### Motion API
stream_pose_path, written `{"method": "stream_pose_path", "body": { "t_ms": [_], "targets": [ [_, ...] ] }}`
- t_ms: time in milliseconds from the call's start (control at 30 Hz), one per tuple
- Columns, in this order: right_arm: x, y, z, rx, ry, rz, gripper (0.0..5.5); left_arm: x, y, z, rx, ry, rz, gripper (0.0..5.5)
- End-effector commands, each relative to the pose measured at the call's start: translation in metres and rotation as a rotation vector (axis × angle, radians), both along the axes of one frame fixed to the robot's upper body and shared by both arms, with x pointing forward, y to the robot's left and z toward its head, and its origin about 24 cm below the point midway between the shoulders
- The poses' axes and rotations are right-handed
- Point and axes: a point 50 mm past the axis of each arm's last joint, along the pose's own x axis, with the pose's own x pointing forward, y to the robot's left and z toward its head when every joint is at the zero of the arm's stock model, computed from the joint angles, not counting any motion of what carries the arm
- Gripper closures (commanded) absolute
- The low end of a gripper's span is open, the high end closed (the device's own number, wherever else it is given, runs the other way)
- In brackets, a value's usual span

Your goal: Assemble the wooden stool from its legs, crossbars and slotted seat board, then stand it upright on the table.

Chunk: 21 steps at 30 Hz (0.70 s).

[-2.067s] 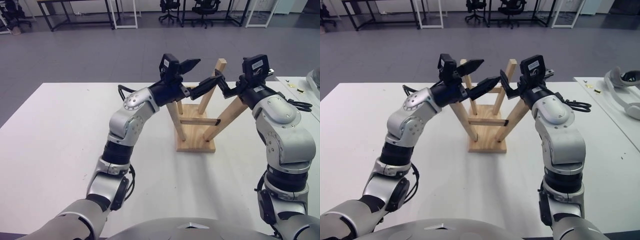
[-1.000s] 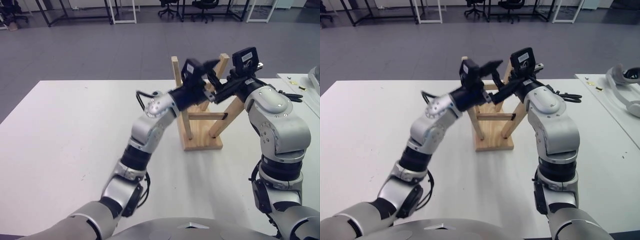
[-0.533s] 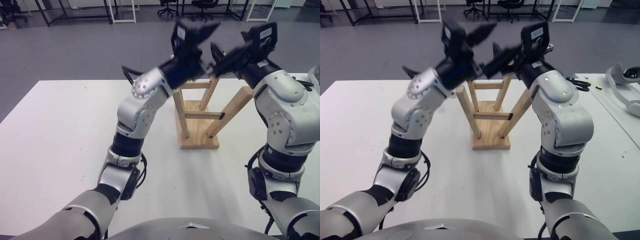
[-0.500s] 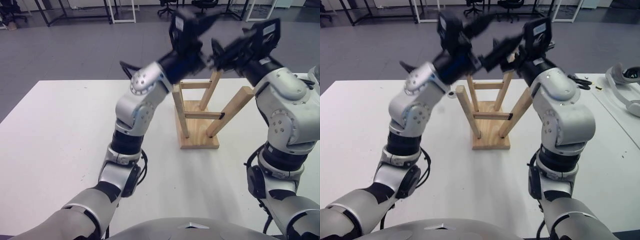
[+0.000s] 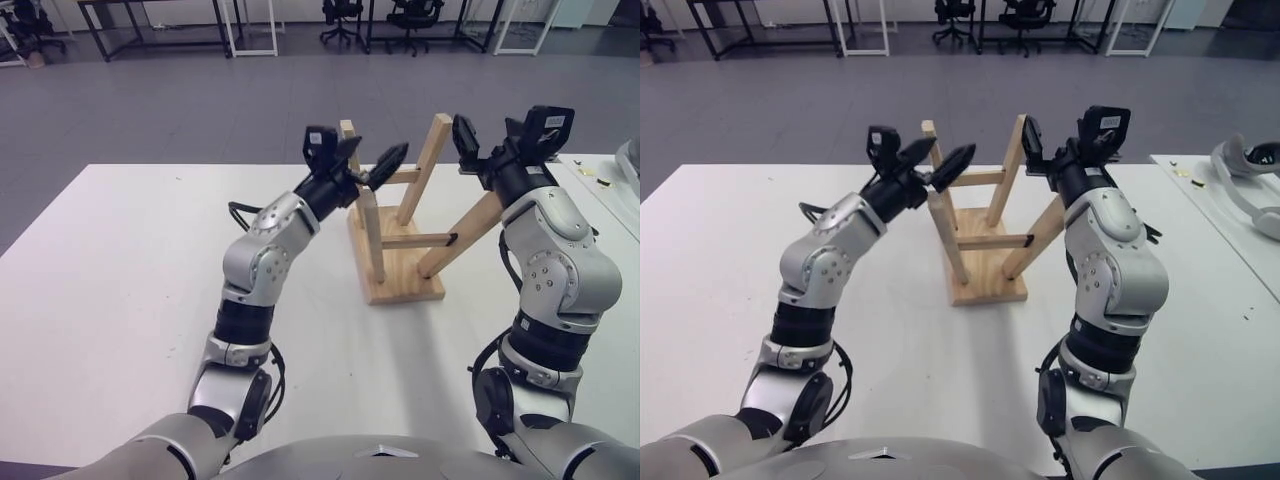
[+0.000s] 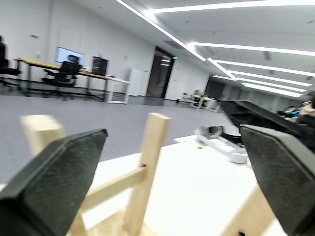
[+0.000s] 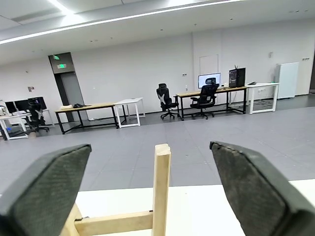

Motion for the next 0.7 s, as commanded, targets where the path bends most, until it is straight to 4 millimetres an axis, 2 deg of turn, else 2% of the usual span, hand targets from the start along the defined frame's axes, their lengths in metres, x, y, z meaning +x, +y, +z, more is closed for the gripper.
{"method": "stream_pose_path", "body": {
  "t_ms": [33,133,267,400,433,500,567,600,667,700],
  "targets": [
    [0.004,0.003,-0.036,0.041,0.203,0.023,0.97,-0.002,-0.001,-0.046,0.165,0.21,-0.023,0.55],
    [0.005,0.002,-0.032,0.036,0.198,0.022,0.97,0.018,0.013,-0.015,0.168,0.072,0.07,0.55],
    [0.01,0.003,-0.019,0.035,0.166,0.035,0.97,0.029,0.02,0.022,0.171,-0.09,0.14,0.55],
    [0.015,0.003,0.014,0.078,0.083,0.059,0.97,0.032,0.039,0.068,0.075,-0.218,0.228,0.55],
    [0.015,0.004,0.027,0.12,0.051,0.064,0.97,0.033,0.05,0.079,0.052,-0.251,0.284,0.55],
    [0.014,0.002,0.048,0.242,-0.007,0.069,0.97,0.032,0.072,0.09,0.043,-0.293,0.394,0.55],
    [0.011,-0.005,0.068,0.373,-0.049,0.056,0.97,0.024,0.092,0.08,0.063,-0.281,0.493,0.55],
    [0.009,-0.009,0.074,0.409,-0.058,0.048,0.97,0.019,0.101,0.067,0.101,-0.258,0.558,0.55],
    [0.007,-0.025,0.068,0.369,-0.031,-0.025,0.97,0.0,0.115,0.03,0.19,-0.169,0.69,0.55],
    [0.005,-0.035,0.057,0.321,0.004,-0.076,0.97,-0.012,0.118,0.012,0.203,-0.106,0.741,0.55]
  ]
}}
